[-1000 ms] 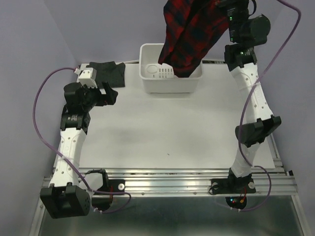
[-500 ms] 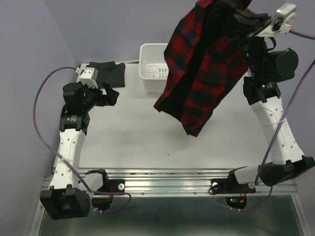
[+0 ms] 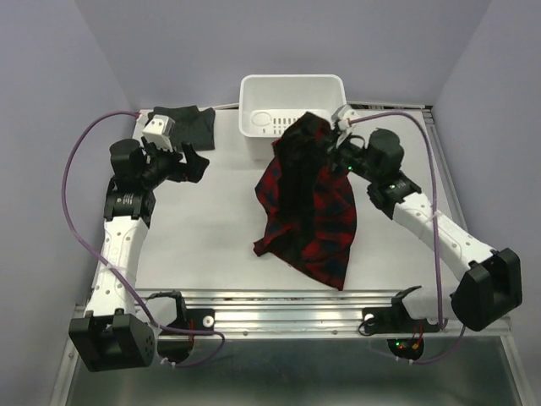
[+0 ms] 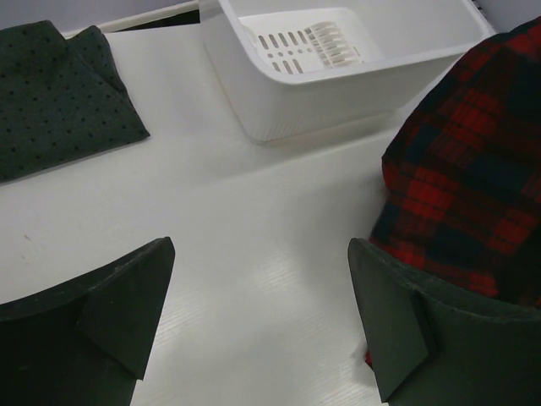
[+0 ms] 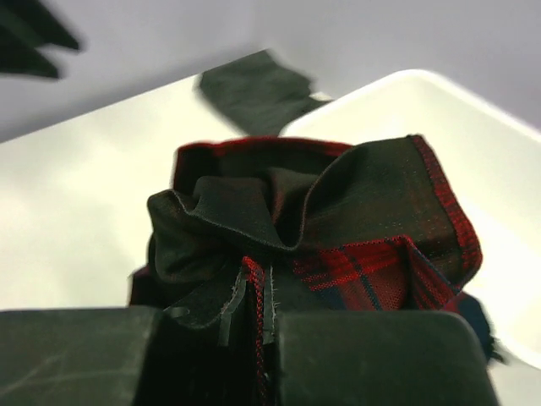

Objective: Fold and stack the skirts
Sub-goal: Move the skirt to the center of the board, then flatten the skirt out

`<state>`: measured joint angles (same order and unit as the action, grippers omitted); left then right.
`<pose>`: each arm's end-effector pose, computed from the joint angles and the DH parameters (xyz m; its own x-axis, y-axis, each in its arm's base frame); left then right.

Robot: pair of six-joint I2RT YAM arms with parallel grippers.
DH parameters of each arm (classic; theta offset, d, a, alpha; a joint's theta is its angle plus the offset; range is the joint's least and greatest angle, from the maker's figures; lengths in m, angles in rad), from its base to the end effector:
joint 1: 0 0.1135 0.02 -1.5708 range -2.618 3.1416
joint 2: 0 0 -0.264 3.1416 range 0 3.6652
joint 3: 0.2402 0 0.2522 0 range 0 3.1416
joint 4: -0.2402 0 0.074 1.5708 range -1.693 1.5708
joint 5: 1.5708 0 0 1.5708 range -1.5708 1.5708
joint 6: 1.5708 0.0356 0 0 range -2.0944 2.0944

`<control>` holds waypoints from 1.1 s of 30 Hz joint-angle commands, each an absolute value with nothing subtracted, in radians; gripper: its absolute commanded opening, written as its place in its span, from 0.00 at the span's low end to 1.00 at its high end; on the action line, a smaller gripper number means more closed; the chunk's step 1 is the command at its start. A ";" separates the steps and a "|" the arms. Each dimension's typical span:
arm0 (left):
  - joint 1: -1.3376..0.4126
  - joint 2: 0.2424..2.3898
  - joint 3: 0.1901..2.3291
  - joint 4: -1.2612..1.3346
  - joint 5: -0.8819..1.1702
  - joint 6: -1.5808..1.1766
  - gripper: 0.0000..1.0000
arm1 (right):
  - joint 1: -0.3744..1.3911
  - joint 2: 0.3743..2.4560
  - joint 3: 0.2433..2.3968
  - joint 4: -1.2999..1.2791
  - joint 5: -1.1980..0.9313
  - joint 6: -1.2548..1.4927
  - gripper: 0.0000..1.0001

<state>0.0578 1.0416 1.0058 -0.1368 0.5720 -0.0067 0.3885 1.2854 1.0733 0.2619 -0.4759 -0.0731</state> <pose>0.2368 -0.0056 0.3747 -0.1747 -0.0157 -0.9845 0.4827 0.8701 -0.0996 0.2745 0.1300 0.3792 0.1015 -0.0286 -0.9944 -0.7548 0.6490 -0.0957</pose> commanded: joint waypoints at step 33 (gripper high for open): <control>-0.048 1.517 0.970 -0.431 0.796 0.282 0.99 | 0.236 1.641 1.193 -0.138 -0.552 0.115 0.99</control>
<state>-0.0536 1.4910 0.9794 -0.3450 0.7227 0.2325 0.2386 1.5776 1.1534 -0.0788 -0.4595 0.0631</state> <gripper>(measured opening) 0.986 0.994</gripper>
